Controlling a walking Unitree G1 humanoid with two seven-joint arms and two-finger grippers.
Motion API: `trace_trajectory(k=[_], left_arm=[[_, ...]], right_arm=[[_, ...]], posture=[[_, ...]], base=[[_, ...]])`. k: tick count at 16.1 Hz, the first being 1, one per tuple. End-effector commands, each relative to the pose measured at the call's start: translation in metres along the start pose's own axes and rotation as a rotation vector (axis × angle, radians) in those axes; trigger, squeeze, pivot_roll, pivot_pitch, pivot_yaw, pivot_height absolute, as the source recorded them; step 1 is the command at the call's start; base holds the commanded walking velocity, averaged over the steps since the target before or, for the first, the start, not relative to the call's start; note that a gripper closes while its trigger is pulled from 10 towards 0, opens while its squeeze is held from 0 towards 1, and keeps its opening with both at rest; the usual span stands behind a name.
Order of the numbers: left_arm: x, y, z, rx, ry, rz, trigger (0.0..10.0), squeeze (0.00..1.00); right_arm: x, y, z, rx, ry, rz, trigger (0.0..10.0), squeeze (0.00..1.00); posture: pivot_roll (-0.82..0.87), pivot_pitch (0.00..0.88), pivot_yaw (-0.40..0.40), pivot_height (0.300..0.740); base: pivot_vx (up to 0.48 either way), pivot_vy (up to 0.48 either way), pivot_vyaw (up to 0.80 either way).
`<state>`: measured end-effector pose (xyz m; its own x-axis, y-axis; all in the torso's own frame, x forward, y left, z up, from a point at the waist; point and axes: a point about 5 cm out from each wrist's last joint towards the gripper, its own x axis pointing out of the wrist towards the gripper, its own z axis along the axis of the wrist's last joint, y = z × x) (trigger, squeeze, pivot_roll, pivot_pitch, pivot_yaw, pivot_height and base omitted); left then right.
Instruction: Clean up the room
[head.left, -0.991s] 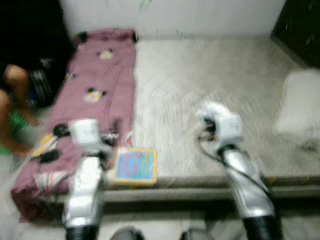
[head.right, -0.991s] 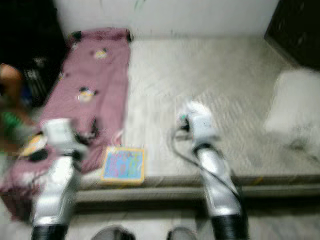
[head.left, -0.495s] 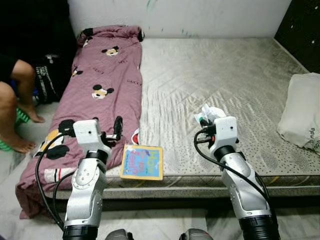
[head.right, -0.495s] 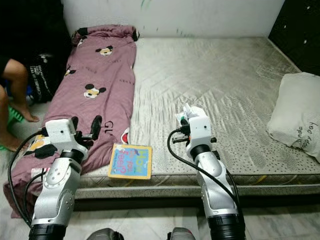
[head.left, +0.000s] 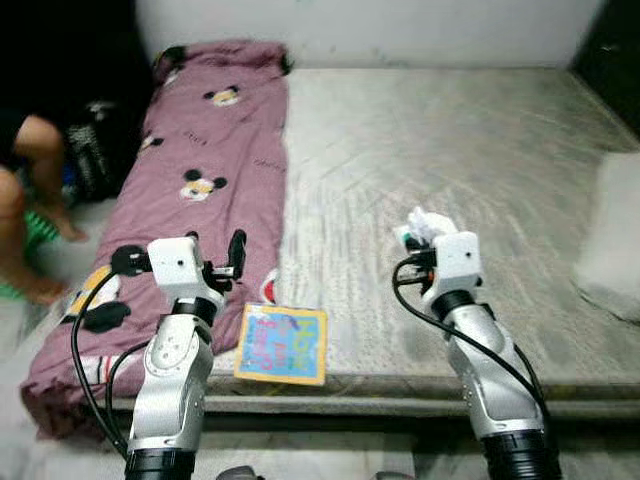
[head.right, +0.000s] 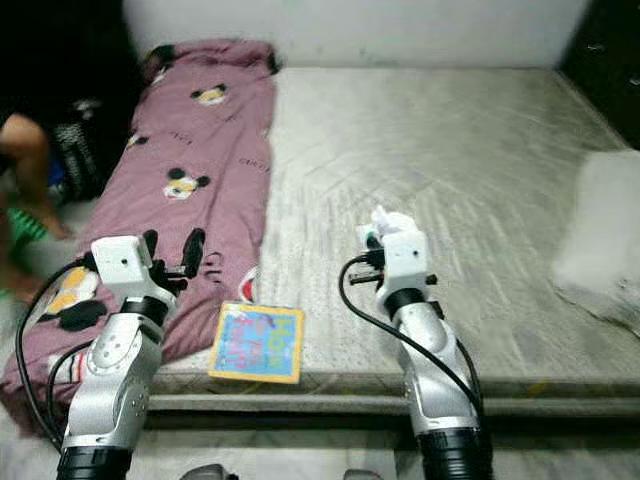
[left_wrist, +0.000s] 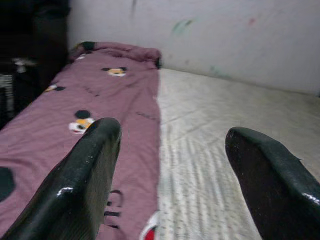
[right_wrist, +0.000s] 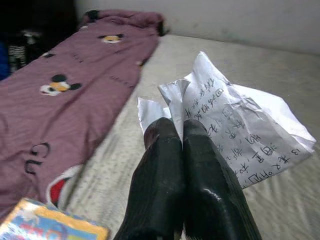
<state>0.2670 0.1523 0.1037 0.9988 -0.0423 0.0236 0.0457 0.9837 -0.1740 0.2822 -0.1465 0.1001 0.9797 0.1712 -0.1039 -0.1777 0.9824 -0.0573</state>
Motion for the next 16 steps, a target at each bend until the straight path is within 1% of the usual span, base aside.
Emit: trace_trajectory(k=[1,2,4,9,11,16], left_arm=[[0.0008,0.0022,-0.0012,0.016,0.019,0.018,10.0,0.0],[0.0011,0.0023,-0.0013,0.006,0.016,0.017,10.0,0.0],[0.0011,0.0026,-0.0017,-0.001,0.017,0.02,10.0,0.0],[0.0016,0.0024,-0.0022,-0.004,0.02,0.02,10.0,0.0],[0.0018,0.0019,-0.0027,-0.006,0.019,0.021,10.0,0.0],[0.0018,0.0007,-0.0033,-0.011,0.017,0.015,10.0,0.0]], right_arm=[[0.0003,-0.0017,0.0026,0.0,-0.008,-0.007,10.0,0.0],[-0.0002,-0.0031,0.0013,0.001,-0.002,-0.013,10.0,0.0],[-0.002,-0.0064,-0.0004,0.001,0.006,-0.027,10.0,0.0],[-0.0025,-0.0071,-0.0002,-0.007,-0.001,-0.025,10.0,0.0],[-0.0025,-0.0071,-0.0005,-0.009,0.0,-0.023,10.0,0.0],[-0.0009,-0.0051,-0.0004,-0.015,0.0,-0.013,10.0,0.0]], posture=[[-0.09,0.0,0.025,0.74],[-0.09,0.0,0.024,0.74],[-0.09,0.0,0.026,0.74],[-0.09,0.0,0.029,0.74],[-0.09,0.0,0.027,0.74],[-0.09,0.0,0.026,0.74]], base=[[0.0,0.0,0.0],[0.0,0.0,0.0],[0.0,0.0,-0.8],[0.0,0.0,0.0],[0.0,0.261,0.0],[0.0,0.48,0.0]])
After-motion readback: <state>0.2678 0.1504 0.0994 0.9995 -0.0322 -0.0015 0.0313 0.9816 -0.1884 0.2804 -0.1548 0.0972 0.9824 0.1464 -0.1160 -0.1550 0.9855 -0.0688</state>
